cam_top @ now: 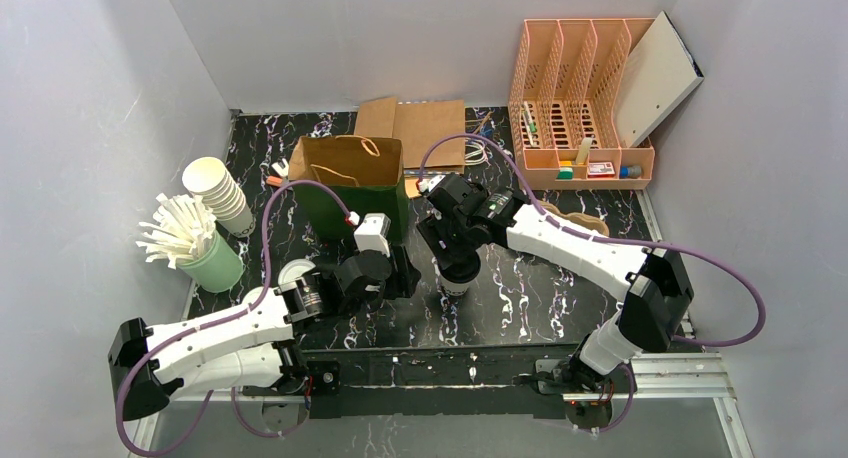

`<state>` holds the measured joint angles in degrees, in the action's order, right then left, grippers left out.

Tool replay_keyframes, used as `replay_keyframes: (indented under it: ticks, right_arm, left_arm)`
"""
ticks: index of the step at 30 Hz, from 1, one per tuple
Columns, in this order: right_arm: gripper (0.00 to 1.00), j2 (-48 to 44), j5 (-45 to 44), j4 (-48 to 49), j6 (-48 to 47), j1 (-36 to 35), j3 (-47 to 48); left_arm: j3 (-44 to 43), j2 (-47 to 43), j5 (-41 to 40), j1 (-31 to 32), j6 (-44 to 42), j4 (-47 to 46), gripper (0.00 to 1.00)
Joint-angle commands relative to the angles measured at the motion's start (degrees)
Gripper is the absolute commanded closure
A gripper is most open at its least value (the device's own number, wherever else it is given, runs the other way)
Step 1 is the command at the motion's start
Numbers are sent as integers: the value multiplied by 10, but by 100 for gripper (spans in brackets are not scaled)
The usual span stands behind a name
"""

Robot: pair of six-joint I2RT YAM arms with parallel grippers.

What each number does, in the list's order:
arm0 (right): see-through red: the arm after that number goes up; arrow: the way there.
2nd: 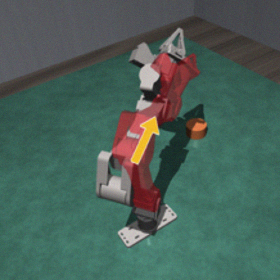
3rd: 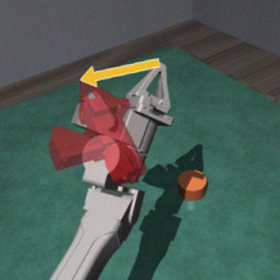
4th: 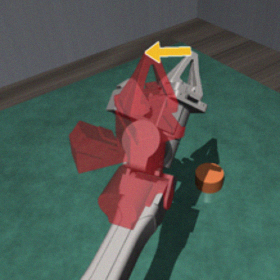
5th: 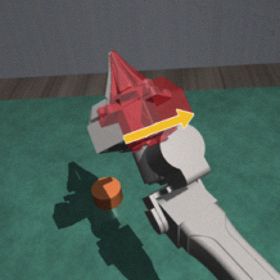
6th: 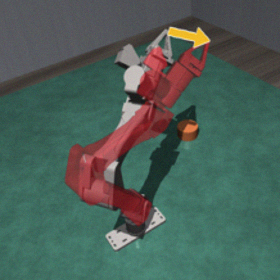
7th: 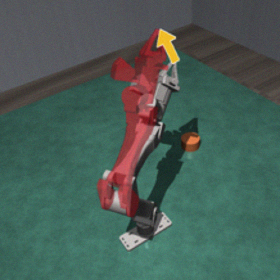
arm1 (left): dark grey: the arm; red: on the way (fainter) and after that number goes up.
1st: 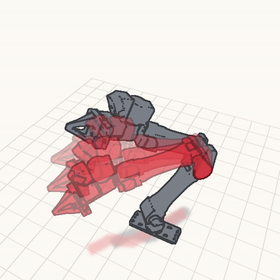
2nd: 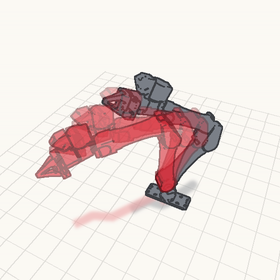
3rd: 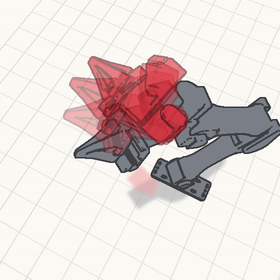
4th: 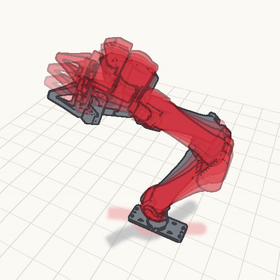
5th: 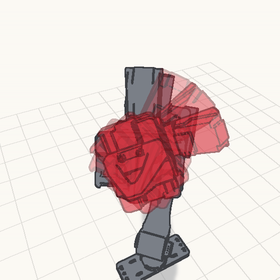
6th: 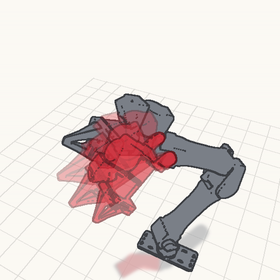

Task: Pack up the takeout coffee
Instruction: Close the cup lid on the coffee cup.

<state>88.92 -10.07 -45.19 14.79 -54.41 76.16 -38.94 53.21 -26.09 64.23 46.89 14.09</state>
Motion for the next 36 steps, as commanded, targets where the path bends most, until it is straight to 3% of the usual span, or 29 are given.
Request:
replay_keyframes:
  ticks: [1, 9, 12, 14, 17, 20, 24, 28, 36]
  right_arm:
    - [20, -9, 4, 10, 1, -4, 0]
    - [12, -28, 9, 18, 1, -4, 0]
    - [2, -35, 5, 18, 3, -4, 0]
    - [2, -41, 1, 22, 4, -4, 1]
    - [2, -56, -5, 25, 13, -4, 1]
    - [2, -90, -25, 34, 30, -3, -13]
    - [21, -136, -41, 45, 62, 22, -41]
    - [39, -168, 14, 57, 71, 84, -72]
    - [67, -223, 151, 102, 85, 181, -144]
  left_arm:
    - [4, 5, -7, -5, 2, 1, 47]
    - [4, 6, -4, -7, 4, 1, 47]
    - [5, 6, -4, -7, 6, 1, 47]
    - [6, 8, -2, -7, 6, -1, 48]
    - [12, 15, 11, -10, 6, -17, 61]
    - [13, 28, 24, -15, 7, -38, 64]
    - [22, 48, 71, -33, 13, -93, 64]
    - [32, 74, 143, -85, 34, -173, 66]
    - [18, 96, 142, -104, 32, -199, 72]
